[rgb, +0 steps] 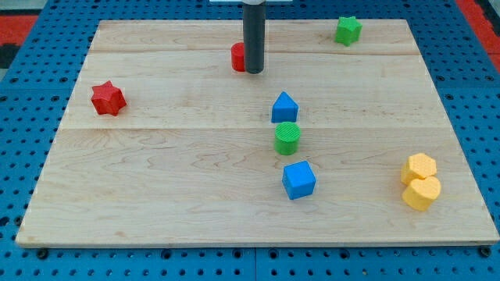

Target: Place the red blocks to the center left side

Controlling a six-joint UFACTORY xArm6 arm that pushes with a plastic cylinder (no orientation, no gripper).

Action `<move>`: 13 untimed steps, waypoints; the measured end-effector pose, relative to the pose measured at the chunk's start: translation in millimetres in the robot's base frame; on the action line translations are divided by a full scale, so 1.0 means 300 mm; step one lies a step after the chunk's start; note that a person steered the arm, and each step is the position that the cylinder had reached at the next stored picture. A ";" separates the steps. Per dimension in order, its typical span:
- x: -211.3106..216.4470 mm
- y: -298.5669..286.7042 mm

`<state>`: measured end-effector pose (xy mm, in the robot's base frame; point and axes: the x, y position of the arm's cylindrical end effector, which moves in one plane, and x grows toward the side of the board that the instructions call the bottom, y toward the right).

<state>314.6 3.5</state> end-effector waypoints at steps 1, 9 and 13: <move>-0.024 0.076; 0.079 -0.497; 0.175 -0.562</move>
<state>367.1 -165.0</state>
